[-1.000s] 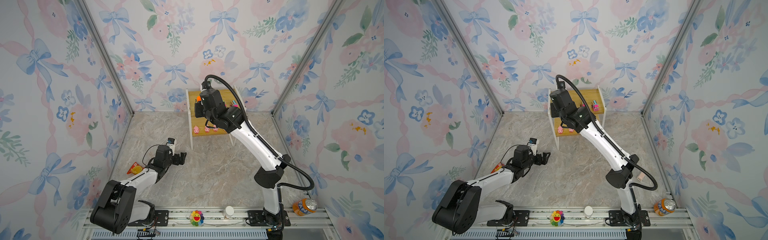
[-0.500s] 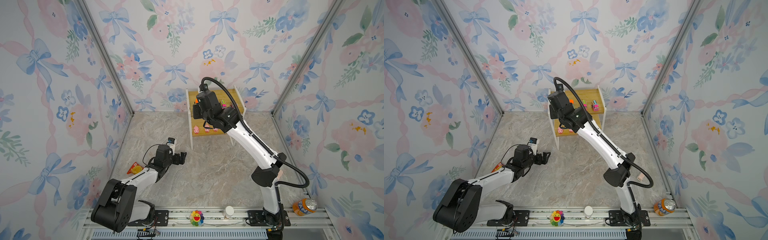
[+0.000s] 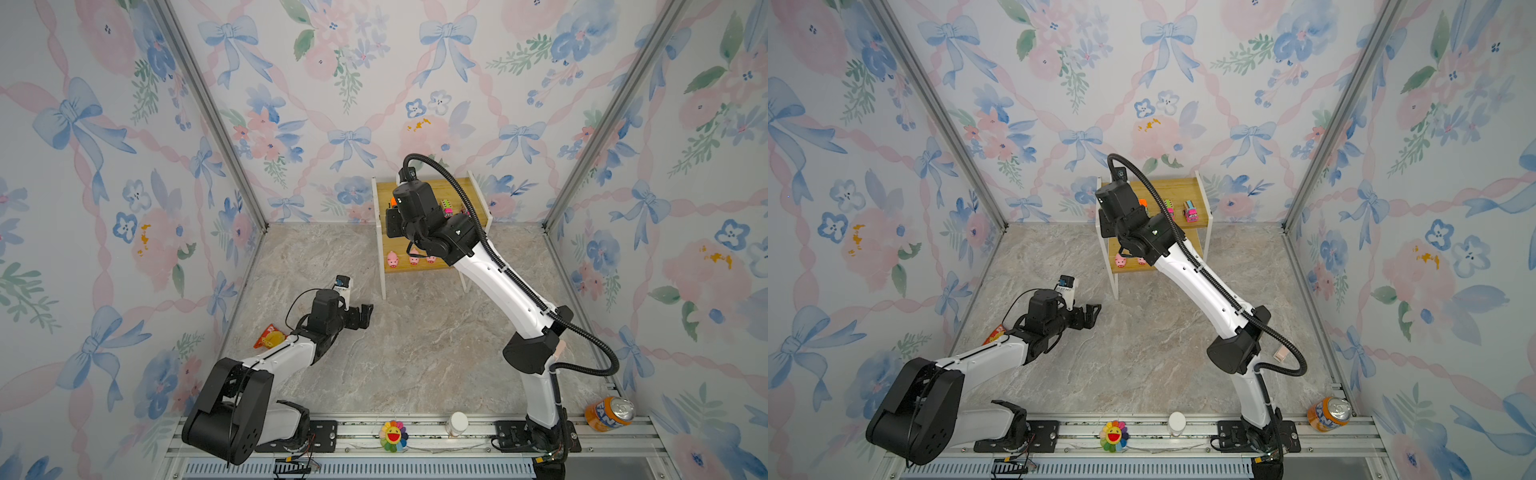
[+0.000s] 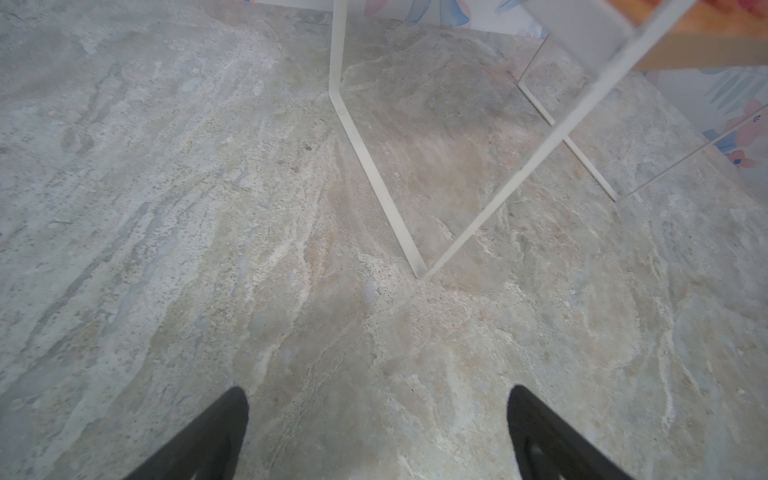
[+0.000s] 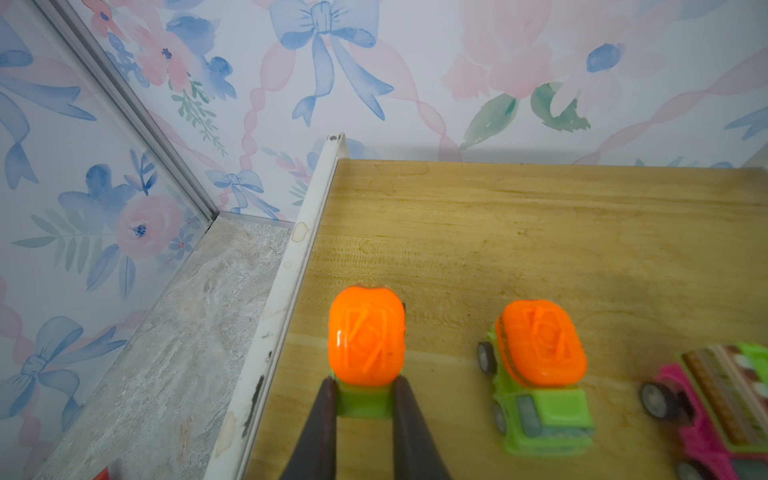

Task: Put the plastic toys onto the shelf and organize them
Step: 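Lower the truck beside the other orange-topped truck and open the right gripper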

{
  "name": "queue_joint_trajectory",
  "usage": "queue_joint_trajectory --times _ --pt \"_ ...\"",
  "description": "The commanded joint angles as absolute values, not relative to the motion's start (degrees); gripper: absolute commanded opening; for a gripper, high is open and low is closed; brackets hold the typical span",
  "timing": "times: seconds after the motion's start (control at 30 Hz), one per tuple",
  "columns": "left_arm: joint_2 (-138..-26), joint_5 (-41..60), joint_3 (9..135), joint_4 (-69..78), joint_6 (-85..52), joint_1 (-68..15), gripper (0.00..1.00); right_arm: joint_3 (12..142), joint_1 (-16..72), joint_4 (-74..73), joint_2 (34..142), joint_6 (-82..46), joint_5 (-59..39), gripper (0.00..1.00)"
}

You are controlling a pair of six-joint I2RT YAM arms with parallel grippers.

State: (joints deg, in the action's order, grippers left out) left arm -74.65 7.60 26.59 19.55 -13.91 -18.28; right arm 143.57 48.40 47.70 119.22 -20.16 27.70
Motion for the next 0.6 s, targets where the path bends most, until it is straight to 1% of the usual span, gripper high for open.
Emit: queue_joint_trajectory --times 0.0,0.57 --pt "-75.0 8.6 27.5 19.4 -13.0 -17.7 0.98 145.3 48.1 48.9 119.8 -20.0 28.2 0.19" --pt "-75.0 8.5 27.5 19.4 -13.0 -17.6 0.98 145.3 48.1 49.0 120.1 -19.8 28.0 0.21"
